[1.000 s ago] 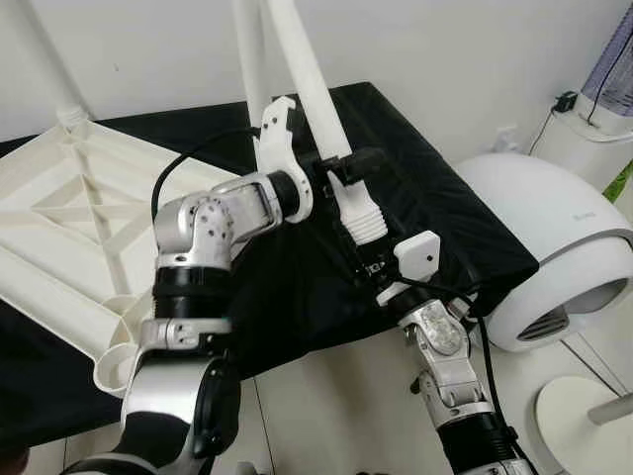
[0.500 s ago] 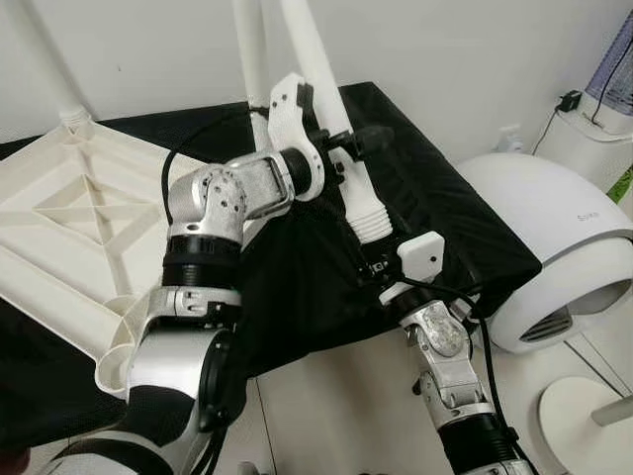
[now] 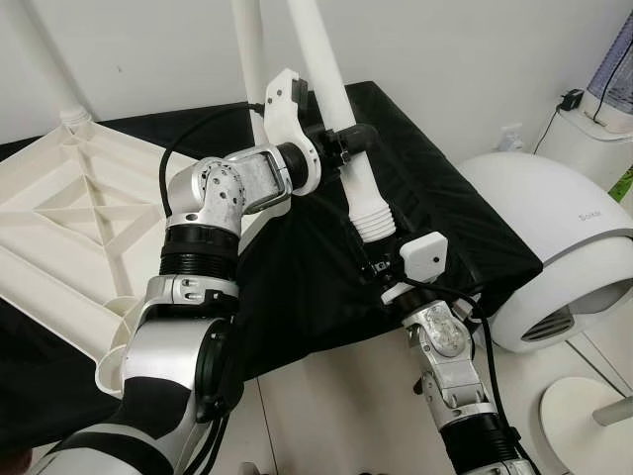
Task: Building children table
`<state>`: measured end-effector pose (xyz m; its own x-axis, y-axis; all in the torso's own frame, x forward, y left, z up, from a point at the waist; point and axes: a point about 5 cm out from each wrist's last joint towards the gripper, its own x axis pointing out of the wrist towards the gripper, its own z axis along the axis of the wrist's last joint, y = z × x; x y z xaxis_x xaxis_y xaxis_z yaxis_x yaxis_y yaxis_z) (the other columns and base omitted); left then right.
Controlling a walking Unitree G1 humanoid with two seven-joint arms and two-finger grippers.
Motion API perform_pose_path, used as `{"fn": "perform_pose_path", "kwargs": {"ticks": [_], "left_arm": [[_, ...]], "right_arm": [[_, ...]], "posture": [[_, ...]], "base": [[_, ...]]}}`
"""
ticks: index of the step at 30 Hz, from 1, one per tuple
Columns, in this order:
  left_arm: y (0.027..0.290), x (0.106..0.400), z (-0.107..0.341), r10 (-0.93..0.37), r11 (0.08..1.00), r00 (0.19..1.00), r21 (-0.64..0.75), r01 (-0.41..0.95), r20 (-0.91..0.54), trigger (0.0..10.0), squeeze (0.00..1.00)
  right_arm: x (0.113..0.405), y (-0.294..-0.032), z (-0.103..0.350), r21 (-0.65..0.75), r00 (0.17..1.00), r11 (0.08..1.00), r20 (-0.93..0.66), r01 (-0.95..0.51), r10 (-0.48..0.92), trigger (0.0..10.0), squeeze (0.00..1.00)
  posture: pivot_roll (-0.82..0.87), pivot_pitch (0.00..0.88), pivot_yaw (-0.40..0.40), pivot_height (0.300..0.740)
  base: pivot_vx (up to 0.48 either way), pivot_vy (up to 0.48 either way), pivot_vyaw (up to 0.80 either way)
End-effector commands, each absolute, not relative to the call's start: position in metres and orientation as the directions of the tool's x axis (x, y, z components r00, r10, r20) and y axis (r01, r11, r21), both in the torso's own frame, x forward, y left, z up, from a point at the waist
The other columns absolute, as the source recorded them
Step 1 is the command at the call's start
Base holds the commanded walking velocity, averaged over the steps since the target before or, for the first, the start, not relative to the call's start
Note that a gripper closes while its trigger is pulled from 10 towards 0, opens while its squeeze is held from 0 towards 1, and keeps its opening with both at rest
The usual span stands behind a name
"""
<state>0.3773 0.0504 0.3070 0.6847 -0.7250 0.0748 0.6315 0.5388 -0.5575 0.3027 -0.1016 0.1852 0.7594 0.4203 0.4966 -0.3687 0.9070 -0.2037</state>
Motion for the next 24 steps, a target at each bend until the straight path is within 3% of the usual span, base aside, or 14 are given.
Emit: {"fn": "perform_pose_path", "kwargs": {"ticks": [1, 6, 7, 8, 9, 10, 11, 16, 17, 24], "left_arm": [[0.053, 0.377, 0.325, -0.717, 0.529, 0.682, -0.527, 0.666, 0.142, 0.0, 0.00], [0.052, 0.375, 0.330, -0.730, 0.519, 0.664, -0.503, 0.691, 0.159, 0.0, 0.00], [0.051, 0.374, 0.332, -0.735, 0.521, 0.657, -0.481, 0.705, 0.168, 2.6, 0.00], [0.050, 0.373, 0.333, -0.737, 0.523, 0.653, -0.465, 0.714, 0.174, 2.6, 0.00], [0.049, 0.372, 0.334, -0.740, 0.524, 0.648, -0.450, 0.723, 0.179, 7.8, 0.00], [0.049, 0.372, 0.334, -0.741, 0.525, 0.646, -0.442, 0.727, 0.182, 7.8, 0.00], [0.048, 0.370, 0.336, -0.745, 0.525, 0.638, -0.417, 0.742, 0.195, 10.0, 0.00], [0.046, 0.367, 0.340, -0.746, 0.533, 0.628, -0.365, 0.763, 0.222, 10.0, 0.00], [0.044, 0.363, 0.341, -0.748, 0.542, 0.616, -0.307, 0.782, 0.247, 10.0, 0.00], [0.038, 0.352, 0.337, -0.754, 0.566, 0.596, -0.186, 0.803, 0.275, 10.0, 0.00]], "right_arm": [[0.300, -0.099, 0.174, -0.221, 0.771, 0.896, 0.456, -0.386, 0.445, 10.0, 0.00], [0.301, -0.101, 0.169, -0.210, 0.792, 0.898, 0.424, -0.386, 0.439, 10.0, 0.00], [0.302, -0.102, 0.169, -0.194, 0.797, 0.900, 0.418, -0.392, 0.437, 10.0, 1.00], [0.302, -0.103, 0.169, -0.182, 0.799, 0.900, 0.415, -0.396, 0.435, 10.0, 1.00], [0.302, -0.103, 0.169, -0.166, 0.797, 0.897, 0.414, -0.408, 0.440, 10.0, 1.00], [0.301, -0.103, 0.169, -0.157, 0.795, 0.895, 0.415, -0.417, 0.443, 10.0, 1.00], [0.301, -0.103, 0.170, -0.153, 0.799, 0.899, 0.415, -0.411, 0.435, 10.0, 1.00], [0.301, -0.104, 0.172, -0.146, 0.802, 0.902, 0.415, -0.407, 0.429, 10.0, 1.00], [0.300, -0.104, 0.179, -0.125, 0.795, 0.895, 0.419, -0.428, 0.439, 10.0, 0.00], [0.297, -0.105, 0.199, -0.096, 0.768, 0.880, 0.452, -0.465, 0.455, 10.0, 0.00]], "posture": [[-0.08, 0.109, 0.100, 0.740], [-0.08, 0.113, 0.100, 0.740], [-0.08, 0.113, 0.100, 0.740], [-0.08, 0.113, 0.100, 0.740], [-0.08, 0.113, 0.100, 0.740], [-0.08, 0.113, 0.100, 0.740], [-0.08, 0.117, 0.099, 0.740], [-0.09, 0.120, 0.096, 0.740], [-0.09, 0.122, 0.093, 0.740], [-0.09, 0.123, 0.087, 0.740]], "base": [[0.000, 0.000, 0.00], [0.000, 0.000, 0.00], [0.000, 0.000, 0.00], [0.000, 0.000, 0.00], [0.000, 0.000, 0.00], [0.000, 0.000, 0.00], [0.000, 0.000, 0.00], [0.000, 0.000, 0.00], [0.000, 0.000, 0.00], [0.000, 0.000, 0.00]]}}
